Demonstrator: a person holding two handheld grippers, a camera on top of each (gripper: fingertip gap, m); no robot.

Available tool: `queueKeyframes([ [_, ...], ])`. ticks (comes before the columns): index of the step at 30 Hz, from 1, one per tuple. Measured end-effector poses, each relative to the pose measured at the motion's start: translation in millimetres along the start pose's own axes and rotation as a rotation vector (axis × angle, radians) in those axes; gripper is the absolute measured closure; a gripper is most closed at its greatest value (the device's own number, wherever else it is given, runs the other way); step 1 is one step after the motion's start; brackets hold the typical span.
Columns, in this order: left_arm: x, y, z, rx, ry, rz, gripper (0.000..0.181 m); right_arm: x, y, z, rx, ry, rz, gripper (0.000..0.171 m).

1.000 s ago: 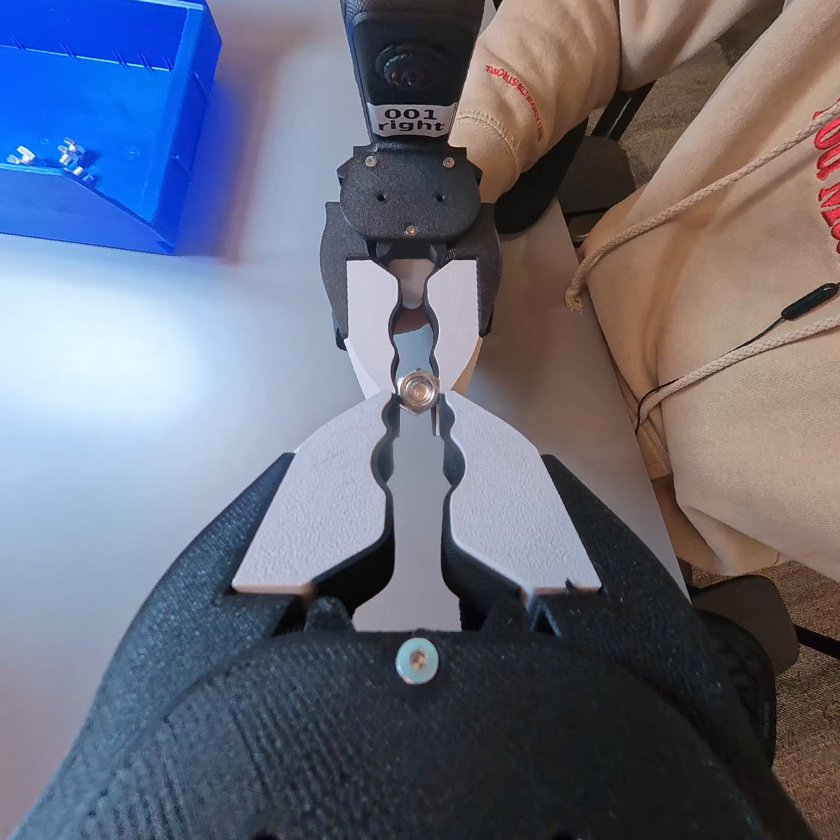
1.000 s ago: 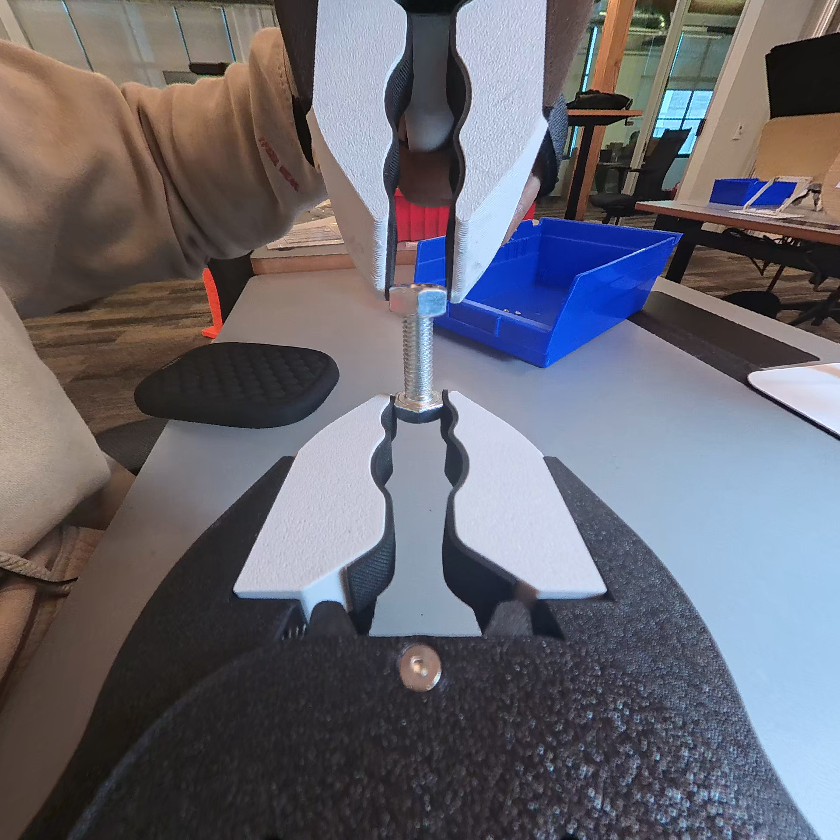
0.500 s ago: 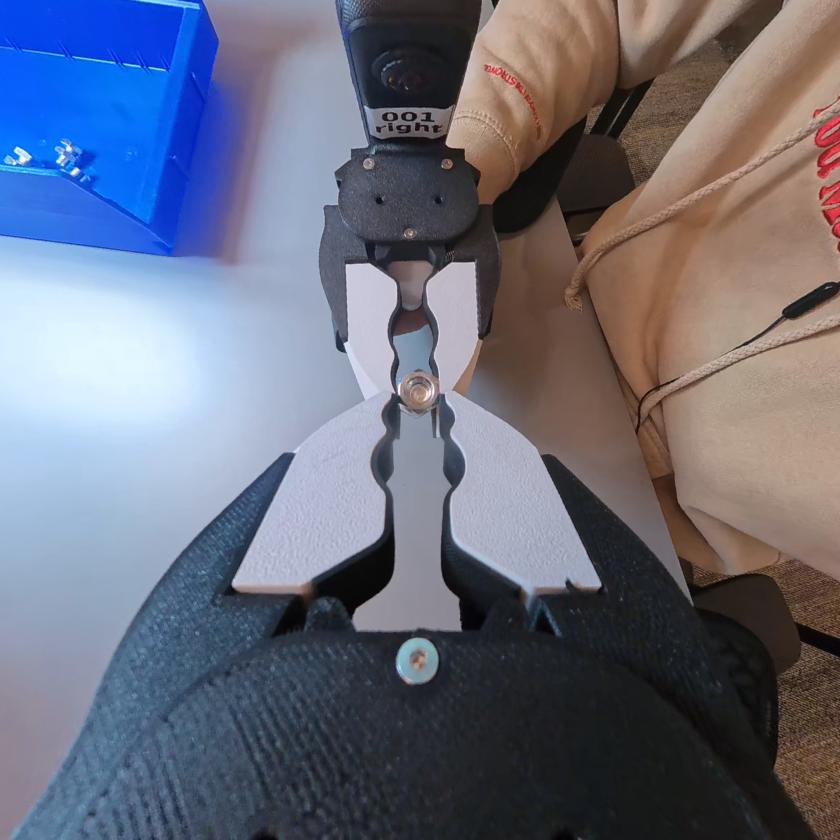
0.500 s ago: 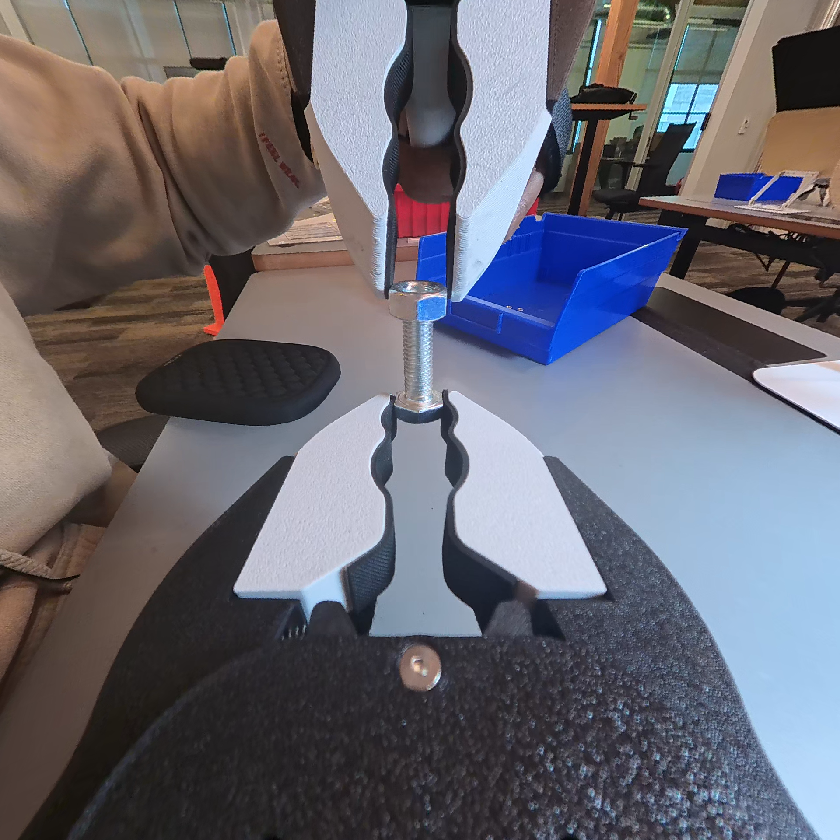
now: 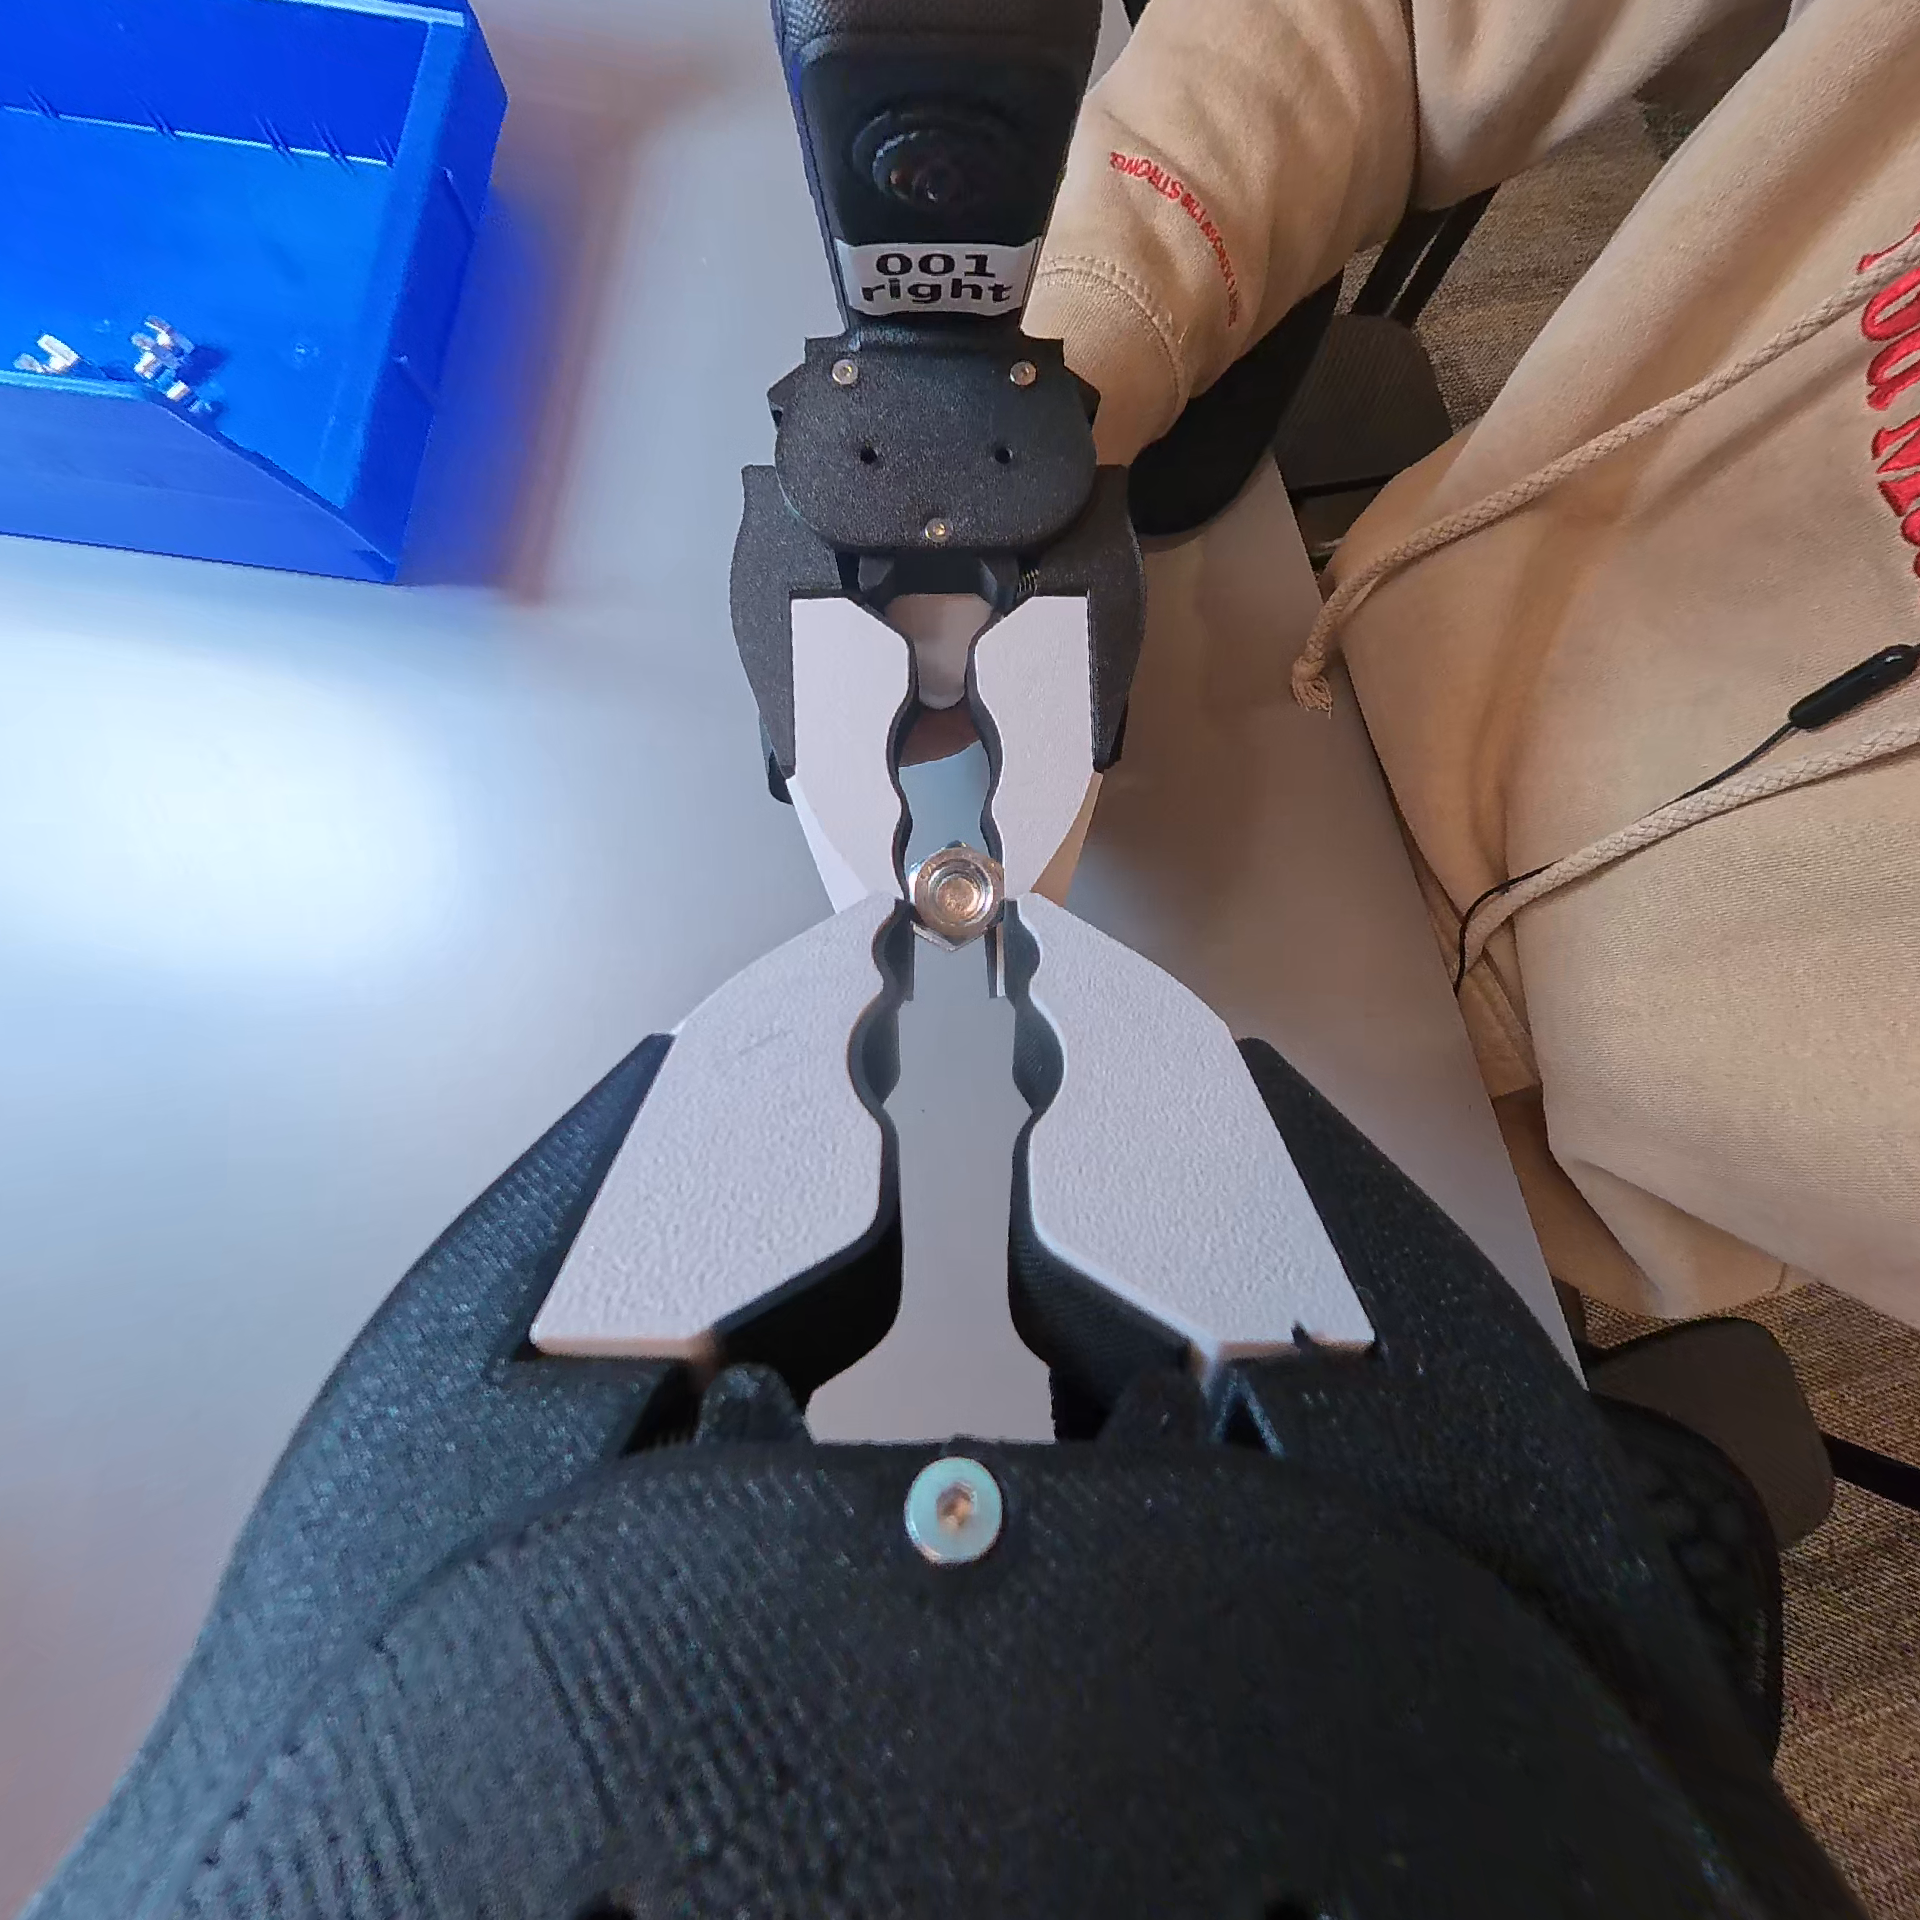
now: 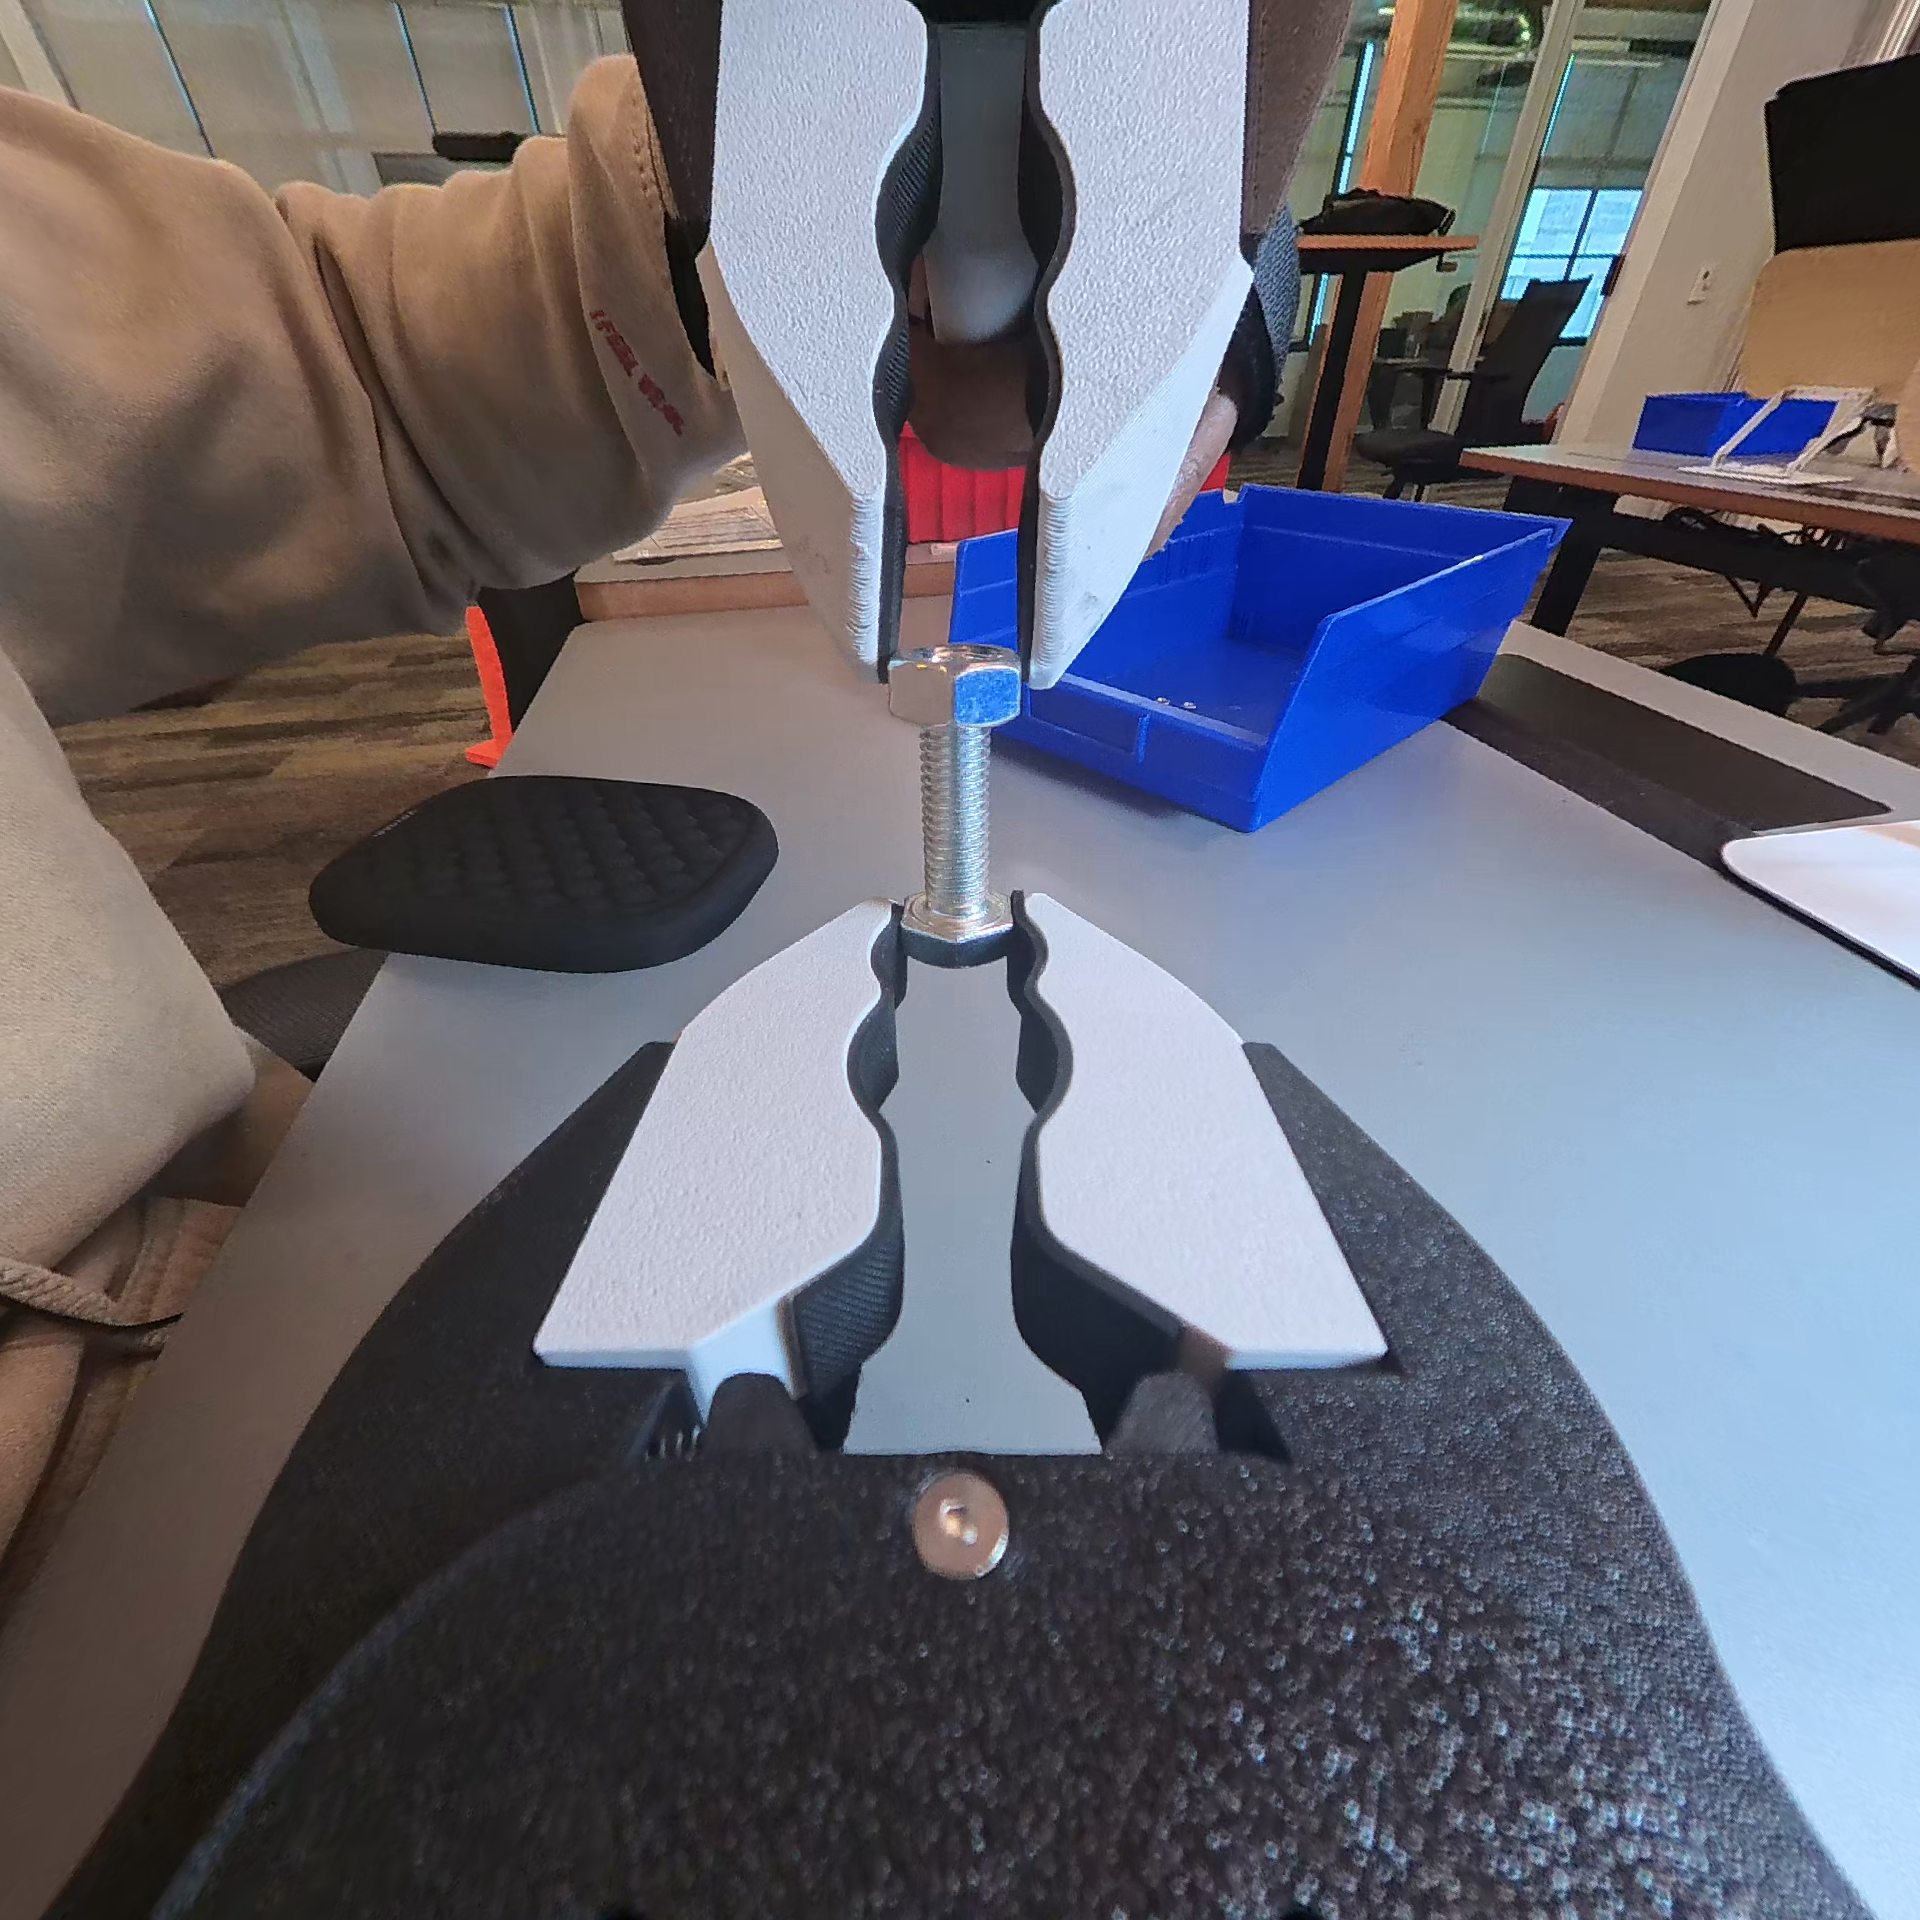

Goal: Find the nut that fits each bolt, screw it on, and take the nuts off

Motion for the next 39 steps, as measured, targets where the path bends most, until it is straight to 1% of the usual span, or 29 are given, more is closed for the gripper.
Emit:
queueKeyframes([
  [16,0,-1,0,-0.001,0.003,-0.002,0.164,1,1,1,0.014,-0.001,-0.004,0.153],
  [23,-5,-3,-1,-0.006,0.044,-0.036,0.161,1,2,2,0.053,0.007,-0.015,0.153],
  [25,-9,-5,-2,-0.017,0.095,-0.062,0.158,-1,4,1,0.075,0.020,-0.015,0.153],
  [27,-16,-6,-6,-0.034,0.187,-0.105,0.156,-3,7,-1,0.092,0.035,-0.008,0.153],
  [30,-22,-9,-11,-0.070,0.378,-0.236,0.153,-7,12,-5,0.101,0.057,0.016,0.153],
  [33,-16,-9,-9,-0.106,0.513,-0.365,0.149,-11,17,-8,0.104,0.073,0.046,0.153],
  [36,-4,-8,-6,-0.166,0.599,-0.426,0.149,-13,20,-9,0.101,0.083,0.076,0.153],
  [39,5,-7,-2,-0.191,0.613,-0.485,0.149,-15,23,-11,0.095,0.092,0.107,0.153],
])
Point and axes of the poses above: each gripper's, where its closed fingertips meet, x out along the fingers, z out of its underside, y = z × x across the jaws, the point moved 5 cm from there along -x, back along the fingers, and after that the axes turned 4 degrees about -z, right-handed, at the moved point
